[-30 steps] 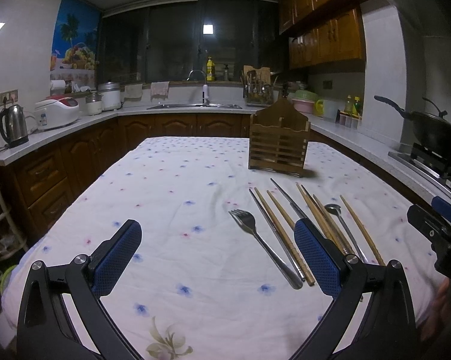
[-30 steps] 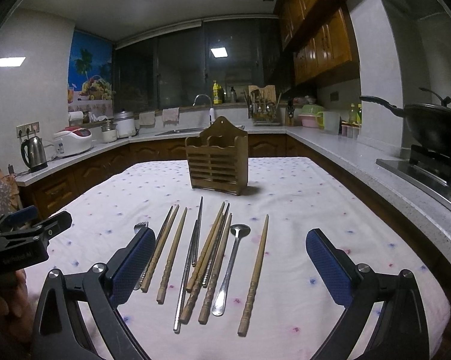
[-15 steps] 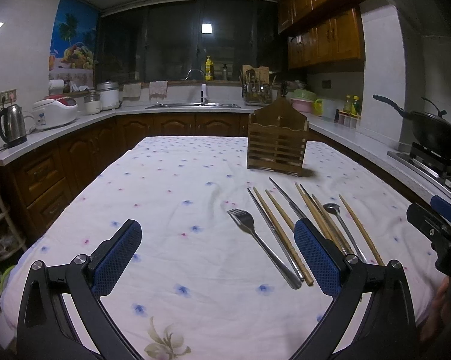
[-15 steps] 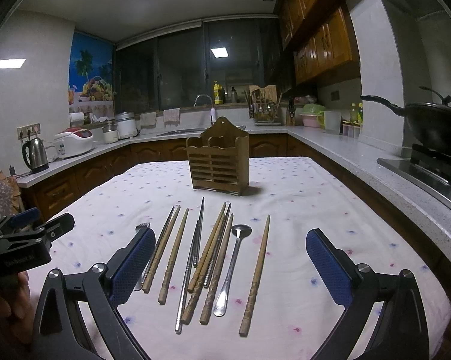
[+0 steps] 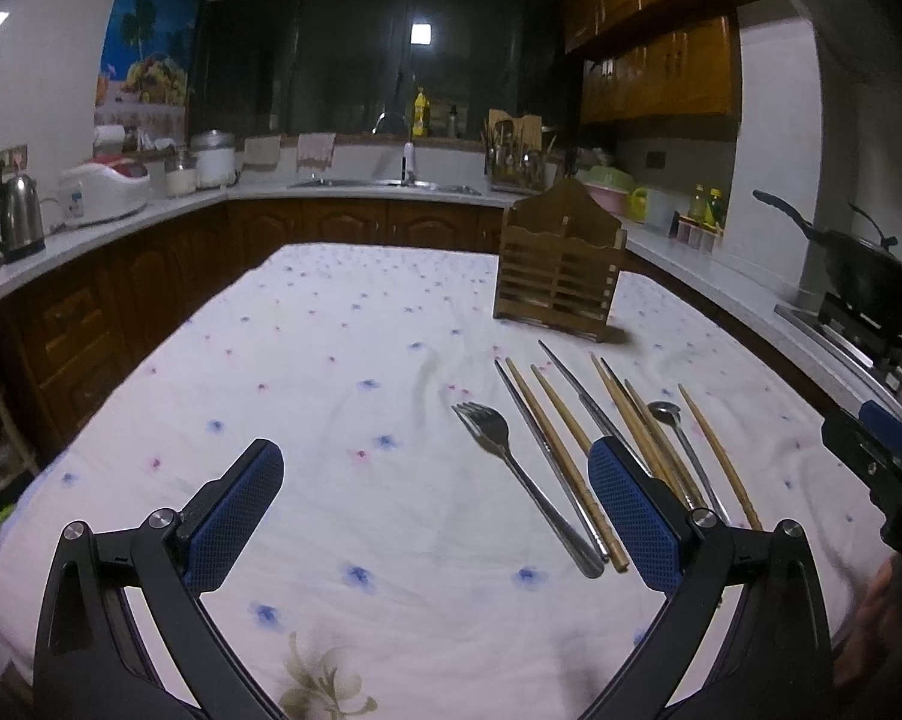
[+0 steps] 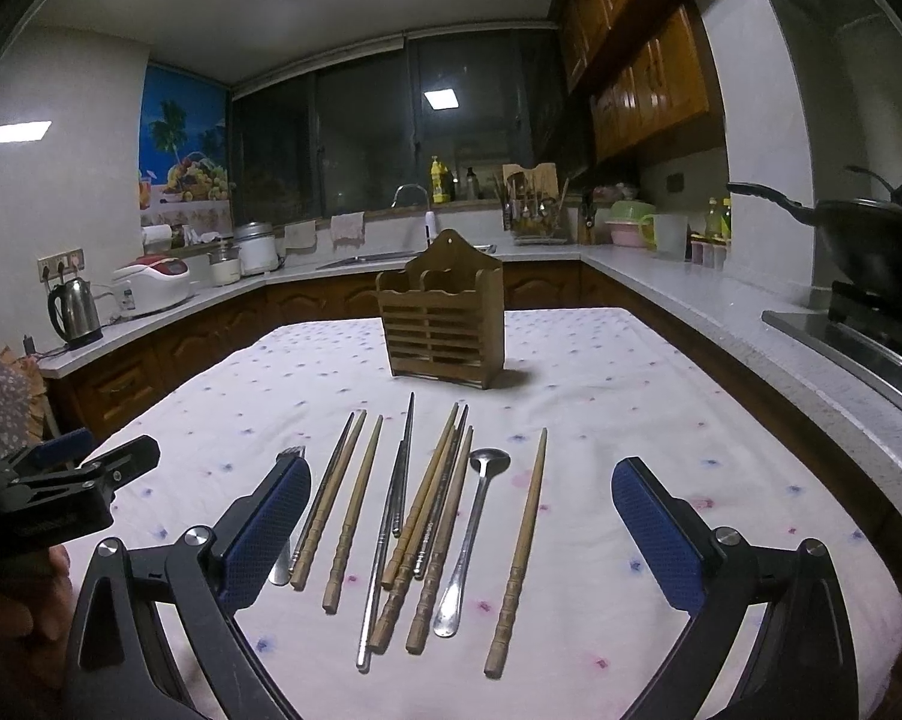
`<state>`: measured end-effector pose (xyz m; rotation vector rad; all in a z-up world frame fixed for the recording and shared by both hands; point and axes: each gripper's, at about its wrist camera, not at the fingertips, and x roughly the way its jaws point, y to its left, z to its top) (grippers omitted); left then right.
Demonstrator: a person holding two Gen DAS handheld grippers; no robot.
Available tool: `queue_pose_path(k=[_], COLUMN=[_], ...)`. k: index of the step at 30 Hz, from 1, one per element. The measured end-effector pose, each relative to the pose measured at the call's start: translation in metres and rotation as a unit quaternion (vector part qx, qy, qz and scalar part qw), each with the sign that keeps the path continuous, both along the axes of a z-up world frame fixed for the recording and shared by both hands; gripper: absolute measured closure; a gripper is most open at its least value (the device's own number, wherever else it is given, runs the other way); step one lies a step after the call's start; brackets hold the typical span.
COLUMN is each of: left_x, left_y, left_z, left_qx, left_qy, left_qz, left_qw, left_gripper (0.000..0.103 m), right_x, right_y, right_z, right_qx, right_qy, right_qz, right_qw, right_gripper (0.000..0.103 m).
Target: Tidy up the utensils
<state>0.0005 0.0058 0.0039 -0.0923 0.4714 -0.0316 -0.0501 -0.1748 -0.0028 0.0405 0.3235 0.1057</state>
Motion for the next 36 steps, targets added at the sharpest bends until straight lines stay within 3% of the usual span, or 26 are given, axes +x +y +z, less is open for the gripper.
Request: queue_pose_path(k=[12, 16, 23, 25, 26, 29, 36], left_x=[0.053, 0.074, 0.113, 0.124, 0.128, 0.137, 0.158], left_y=[0.006, 0.005, 0.002, 0.001, 0.001, 0.001, 0.0], left_z=[-0.01, -0.012, -0.023, -0.028, -0.03, -0.035, -0.051], left_qx=[-0.053, -0.066, -0.094, -0.106, -0.112, -0.125, -0.157], left_qy=[0.09, 0.116, 0.184, 0.204, 0.213, 0.23, 0.276], left_qz=[-0.041, -0.056, -0.092, -0.099, -0.102, -0.11, -0.123], left_qw=[0.9937, 0.9894, 0.974, 0.9683, 0.9653, 0.9588, 0.9403], left_gripper=[0.0, 0.005, 0.023, 0.03, 0.033, 0.041, 0.049], right_x=[0.033, 0.051, 0.094, 0.106, 0.113, 0.125, 0.152], right_y=[-0.012, -0.016, -0.027, -0.03, -0.032, -0.036, -0.039], right_z=[0.002, 0.0, -0.012, -0.018, -0.021, -0.028, -0.041], right_qx=[0.031, 0.035, 0.073, 0.087, 0.095, 0.111, 0.117], right_qy=[0.063, 0.091, 0.159, 0.182, 0.193, 0.216, 0.26], right_qz=[0.022, 0.032, 0.048, 0.051, 0.051, 0.055, 0.06], right_qw=[0.997, 0.995, 0.983, 0.978, 0.975, 0.969, 0.957], right_gripper=[0.002, 0.004, 0.028, 0.049, 0.054, 0.057, 0.06])
